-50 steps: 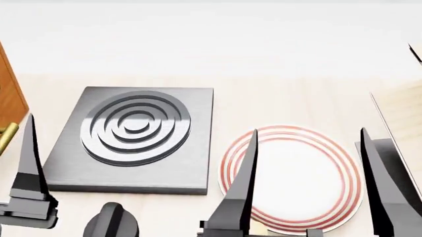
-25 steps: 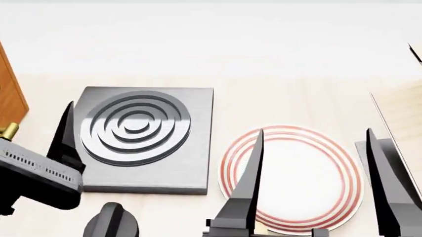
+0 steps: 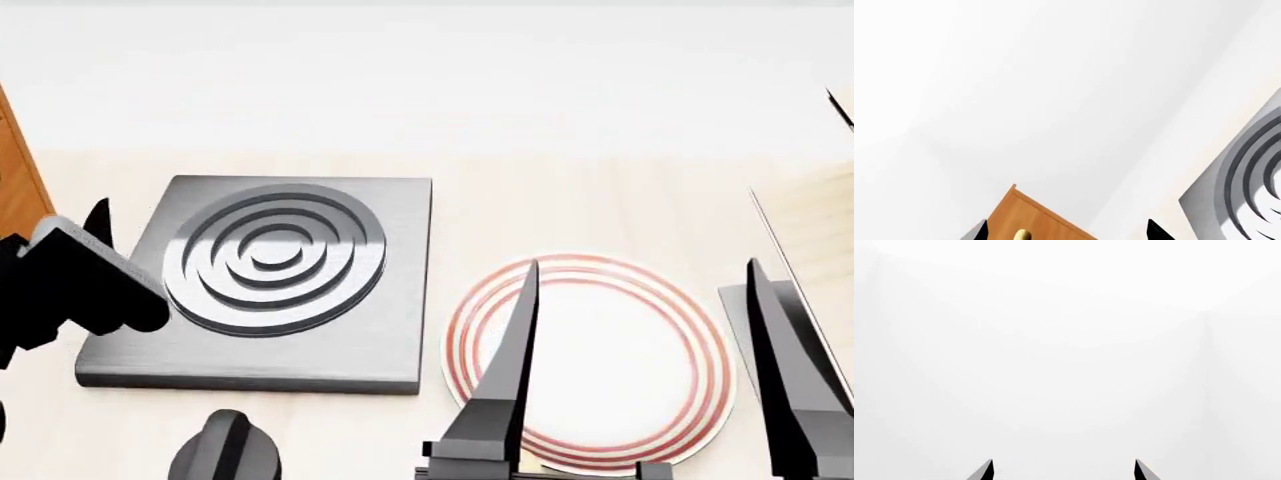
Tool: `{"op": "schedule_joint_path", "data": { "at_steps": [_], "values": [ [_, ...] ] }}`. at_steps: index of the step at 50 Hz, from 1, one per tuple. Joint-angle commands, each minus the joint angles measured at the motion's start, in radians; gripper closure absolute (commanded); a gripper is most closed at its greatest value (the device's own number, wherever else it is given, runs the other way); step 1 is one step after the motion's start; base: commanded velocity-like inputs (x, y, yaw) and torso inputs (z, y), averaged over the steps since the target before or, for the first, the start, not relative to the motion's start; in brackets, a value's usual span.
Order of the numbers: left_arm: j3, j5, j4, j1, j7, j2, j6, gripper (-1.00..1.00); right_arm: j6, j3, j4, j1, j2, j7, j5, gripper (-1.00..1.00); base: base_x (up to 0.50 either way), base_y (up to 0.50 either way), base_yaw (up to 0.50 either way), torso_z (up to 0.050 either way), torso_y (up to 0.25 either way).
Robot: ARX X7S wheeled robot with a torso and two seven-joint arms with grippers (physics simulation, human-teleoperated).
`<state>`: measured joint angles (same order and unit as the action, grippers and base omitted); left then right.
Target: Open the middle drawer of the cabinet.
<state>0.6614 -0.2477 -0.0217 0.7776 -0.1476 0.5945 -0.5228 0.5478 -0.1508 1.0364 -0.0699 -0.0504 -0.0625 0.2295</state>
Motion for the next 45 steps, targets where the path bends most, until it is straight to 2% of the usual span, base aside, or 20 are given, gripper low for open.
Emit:
{"op": "schedule_joint_path", "data": {
  "at_steps": [1,20,45],
  "values": [
    [0.023,-0.041,-0.241,0.076,0.033,-0.030,0.090,-1.00,0.007,0.015,0.003,0.000,0.013,0.020,0.017,-1.00,0.00,0.00,0.00,0.000,0.000],
    [0.075,-0.067,-0.407,0.114,0.043,-0.031,0.159,-1.00,0.001,0.018,0.003,0.005,0.008,0.015,0.009,-1.00,0.00,0.00,0.00,0.000,0.000],
    [0.142,-0.089,-0.491,0.134,0.105,-0.017,0.236,-1.00,0.001,0.017,0.005,0.006,0.007,0.018,0.012,-1.00,0.00,0.00,0.00,0.000,0.000]
  ]
}}
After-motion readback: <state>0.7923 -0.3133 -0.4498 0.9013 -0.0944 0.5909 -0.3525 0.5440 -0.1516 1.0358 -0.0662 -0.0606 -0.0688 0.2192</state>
